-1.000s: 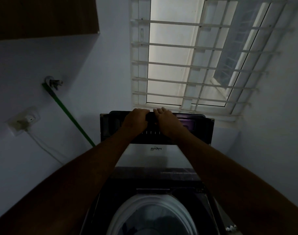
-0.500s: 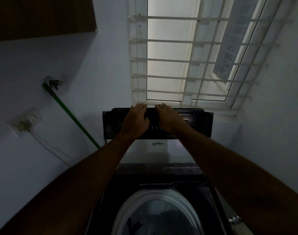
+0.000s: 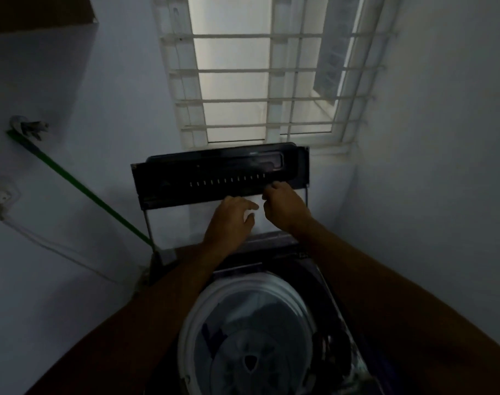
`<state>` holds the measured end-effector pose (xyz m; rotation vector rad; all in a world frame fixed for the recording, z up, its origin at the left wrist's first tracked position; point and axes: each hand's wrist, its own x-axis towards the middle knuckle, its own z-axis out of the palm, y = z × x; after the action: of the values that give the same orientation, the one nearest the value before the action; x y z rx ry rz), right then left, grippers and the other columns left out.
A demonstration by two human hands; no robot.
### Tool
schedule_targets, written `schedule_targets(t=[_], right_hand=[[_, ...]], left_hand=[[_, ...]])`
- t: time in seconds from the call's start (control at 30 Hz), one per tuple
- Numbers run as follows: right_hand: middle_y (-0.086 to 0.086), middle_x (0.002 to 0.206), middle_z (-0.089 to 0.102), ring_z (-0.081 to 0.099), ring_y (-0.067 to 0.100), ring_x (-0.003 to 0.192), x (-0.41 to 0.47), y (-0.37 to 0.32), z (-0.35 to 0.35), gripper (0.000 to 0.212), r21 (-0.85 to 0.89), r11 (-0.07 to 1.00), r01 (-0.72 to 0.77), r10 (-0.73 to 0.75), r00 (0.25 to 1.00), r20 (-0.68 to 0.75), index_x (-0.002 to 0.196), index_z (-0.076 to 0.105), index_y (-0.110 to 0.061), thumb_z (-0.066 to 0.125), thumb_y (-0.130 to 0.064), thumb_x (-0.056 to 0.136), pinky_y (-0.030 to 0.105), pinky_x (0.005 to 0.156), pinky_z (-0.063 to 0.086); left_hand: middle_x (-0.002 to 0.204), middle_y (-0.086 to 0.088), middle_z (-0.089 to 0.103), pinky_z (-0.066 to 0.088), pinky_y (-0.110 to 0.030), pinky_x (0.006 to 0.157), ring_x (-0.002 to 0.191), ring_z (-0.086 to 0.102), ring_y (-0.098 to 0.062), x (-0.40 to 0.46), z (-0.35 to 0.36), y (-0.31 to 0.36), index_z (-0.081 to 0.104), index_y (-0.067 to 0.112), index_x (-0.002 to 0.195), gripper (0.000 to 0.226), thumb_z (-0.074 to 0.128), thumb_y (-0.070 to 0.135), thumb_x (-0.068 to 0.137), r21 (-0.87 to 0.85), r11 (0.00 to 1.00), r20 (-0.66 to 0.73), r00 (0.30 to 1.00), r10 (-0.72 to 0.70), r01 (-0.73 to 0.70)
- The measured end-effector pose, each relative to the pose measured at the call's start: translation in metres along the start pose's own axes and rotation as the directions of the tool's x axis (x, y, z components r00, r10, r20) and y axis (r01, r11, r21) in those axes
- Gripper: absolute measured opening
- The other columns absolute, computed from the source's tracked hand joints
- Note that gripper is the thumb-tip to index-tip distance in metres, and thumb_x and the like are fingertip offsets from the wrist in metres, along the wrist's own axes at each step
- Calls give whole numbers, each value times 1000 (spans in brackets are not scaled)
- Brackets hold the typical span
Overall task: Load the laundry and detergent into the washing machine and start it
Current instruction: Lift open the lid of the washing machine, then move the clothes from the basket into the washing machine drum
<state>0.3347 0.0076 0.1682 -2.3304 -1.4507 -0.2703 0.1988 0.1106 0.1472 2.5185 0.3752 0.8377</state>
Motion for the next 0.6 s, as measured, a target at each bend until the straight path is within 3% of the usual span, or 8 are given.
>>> schedule_targets(t=[0.17,0.23,0.33,0.4,0.6], right_hand=[[18,102,60,53,33,101,-55,26,-2,24,-7,983,-183,183,983,30,101,67,1,50,-7,87,39,82,49],[20,99,59,54,37,99,-77,36,-6,22,-1,973,-232,232,972,48,98,67,2,53,-9,86,40,79,49],[23,97,59,57,39,96,-122,54,-13,27,26,928,-371,369,928,48,94,67,3,55,-19,86,42,77,51],[25,100,59,59,40,93,-153,68,-18,39,59,886,-459,457,888,50,97,67,4,46,-26,86,43,79,52],[30,100,60,57,43,94,-225,122,-19,22,12,808,-590,588,806,64,95,68,10,53,-3,85,47,82,50]], left_hand=[[103,2,62,41,-23,87,102,50,-13,-13,30,26,69,18,103,16,66,15,88,-33,999,-9,999,35,-35],[101,-1,63,44,-27,84,101,51,-18,-14,43,39,70,17,100,14,66,15,88,-46,997,11,998,55,-55],[96,-3,62,43,-29,80,96,51,-20,-26,74,65,68,16,91,5,66,16,86,-89,991,96,990,103,-95],[94,-2,60,43,-27,80,95,50,-18,-38,98,82,66,16,87,2,66,18,86,-128,983,167,974,154,-134],[92,3,57,49,-30,80,90,55,-15,-55,165,116,65,19,86,2,64,21,87,-247,966,381,909,168,-75]])
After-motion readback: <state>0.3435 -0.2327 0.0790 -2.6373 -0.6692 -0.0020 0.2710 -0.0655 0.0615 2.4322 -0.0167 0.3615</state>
